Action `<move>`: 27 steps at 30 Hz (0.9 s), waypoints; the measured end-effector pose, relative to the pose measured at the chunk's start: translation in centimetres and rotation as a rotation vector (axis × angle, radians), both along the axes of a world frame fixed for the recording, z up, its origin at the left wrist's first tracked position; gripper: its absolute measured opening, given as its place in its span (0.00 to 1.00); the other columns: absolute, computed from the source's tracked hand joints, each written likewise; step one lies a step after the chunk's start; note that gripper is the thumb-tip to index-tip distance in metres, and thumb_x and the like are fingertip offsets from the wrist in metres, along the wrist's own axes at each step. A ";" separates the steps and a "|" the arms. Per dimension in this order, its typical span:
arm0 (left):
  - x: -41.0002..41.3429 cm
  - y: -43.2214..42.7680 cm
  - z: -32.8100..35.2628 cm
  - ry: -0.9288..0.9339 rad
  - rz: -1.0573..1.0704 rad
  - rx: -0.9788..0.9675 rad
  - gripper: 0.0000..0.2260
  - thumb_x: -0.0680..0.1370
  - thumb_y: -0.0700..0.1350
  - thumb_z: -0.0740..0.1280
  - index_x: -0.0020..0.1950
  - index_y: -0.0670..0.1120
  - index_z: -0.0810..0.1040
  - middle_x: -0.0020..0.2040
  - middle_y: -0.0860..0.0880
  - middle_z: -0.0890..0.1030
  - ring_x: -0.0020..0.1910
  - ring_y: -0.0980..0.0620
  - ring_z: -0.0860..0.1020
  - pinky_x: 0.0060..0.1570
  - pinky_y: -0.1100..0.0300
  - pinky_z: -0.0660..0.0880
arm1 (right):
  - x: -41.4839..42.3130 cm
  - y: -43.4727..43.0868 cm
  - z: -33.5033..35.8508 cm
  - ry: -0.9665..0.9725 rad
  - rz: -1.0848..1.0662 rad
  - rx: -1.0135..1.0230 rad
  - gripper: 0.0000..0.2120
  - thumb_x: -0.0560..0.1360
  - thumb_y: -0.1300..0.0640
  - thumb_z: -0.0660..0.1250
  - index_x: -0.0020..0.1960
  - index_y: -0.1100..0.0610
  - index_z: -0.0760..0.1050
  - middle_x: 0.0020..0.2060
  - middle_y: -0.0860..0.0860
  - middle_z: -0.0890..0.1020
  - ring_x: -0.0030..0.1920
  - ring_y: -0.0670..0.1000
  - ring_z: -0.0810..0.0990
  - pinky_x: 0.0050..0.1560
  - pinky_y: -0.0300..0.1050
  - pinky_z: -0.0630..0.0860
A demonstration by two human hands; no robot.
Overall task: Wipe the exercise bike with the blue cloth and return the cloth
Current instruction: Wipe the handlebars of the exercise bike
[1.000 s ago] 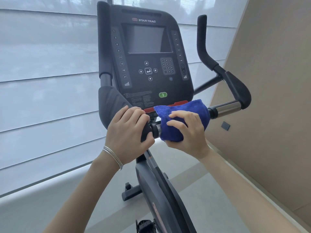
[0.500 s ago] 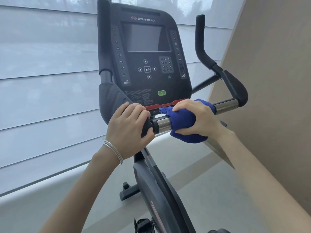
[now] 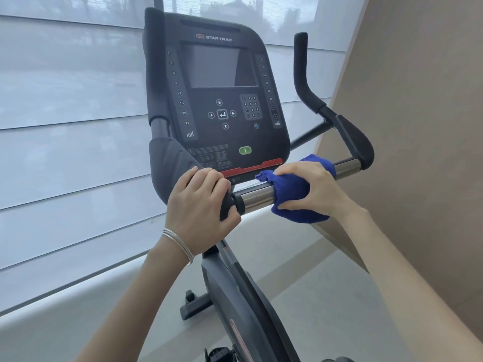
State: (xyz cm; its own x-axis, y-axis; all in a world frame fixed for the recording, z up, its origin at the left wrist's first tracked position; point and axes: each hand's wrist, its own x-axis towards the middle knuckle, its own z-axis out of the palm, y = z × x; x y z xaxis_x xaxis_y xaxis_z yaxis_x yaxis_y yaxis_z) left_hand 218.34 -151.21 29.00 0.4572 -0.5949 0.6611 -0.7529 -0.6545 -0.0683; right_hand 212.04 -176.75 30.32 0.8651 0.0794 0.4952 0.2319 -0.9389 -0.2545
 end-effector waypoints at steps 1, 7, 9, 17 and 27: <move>0.0 0.0 0.0 -0.001 -0.001 -0.002 0.15 0.71 0.53 0.58 0.45 0.46 0.78 0.46 0.48 0.81 0.50 0.46 0.78 0.61 0.53 0.71 | 0.0 0.5 -0.2 -0.034 0.013 -0.010 0.27 0.61 0.49 0.78 0.58 0.51 0.76 0.53 0.46 0.81 0.54 0.47 0.77 0.60 0.51 0.72; 0.3 0.1 -0.1 -0.009 -0.026 -0.016 0.15 0.71 0.54 0.58 0.45 0.46 0.78 0.47 0.49 0.82 0.50 0.47 0.79 0.60 0.52 0.72 | -0.2 1.0 -0.2 0.012 0.153 -0.089 0.34 0.62 0.45 0.76 0.66 0.48 0.71 0.63 0.38 0.72 0.64 0.37 0.66 0.71 0.41 0.59; 0.4 0.1 -0.2 -0.022 -0.031 -0.026 0.15 0.71 0.53 0.58 0.46 0.46 0.78 0.47 0.49 0.82 0.51 0.47 0.79 0.61 0.52 0.71 | -1.3 -0.5 -0.2 0.055 0.134 -0.066 0.37 0.63 0.46 0.76 0.69 0.46 0.67 0.66 0.35 0.67 0.69 0.37 0.61 0.72 0.37 0.55; 0.2 -0.1 -0.3 -0.042 -0.008 -0.071 0.13 0.70 0.52 0.60 0.44 0.46 0.78 0.46 0.49 0.82 0.50 0.47 0.79 0.59 0.55 0.70 | -2.1 -0.2 -0.5 -0.194 0.005 -0.136 0.22 0.65 0.59 0.75 0.58 0.57 0.78 0.54 0.51 0.81 0.55 0.54 0.78 0.55 0.52 0.77; -0.2 -0.1 -0.2 -0.038 0.003 -0.052 0.14 0.71 0.52 0.58 0.45 0.46 0.78 0.47 0.48 0.82 0.51 0.46 0.79 0.58 0.53 0.71 | -7.0 3.4 -3.5 -0.091 0.073 -0.138 0.12 0.67 0.54 0.68 0.50 0.55 0.81 0.40 0.49 0.85 0.38 0.49 0.82 0.42 0.37 0.76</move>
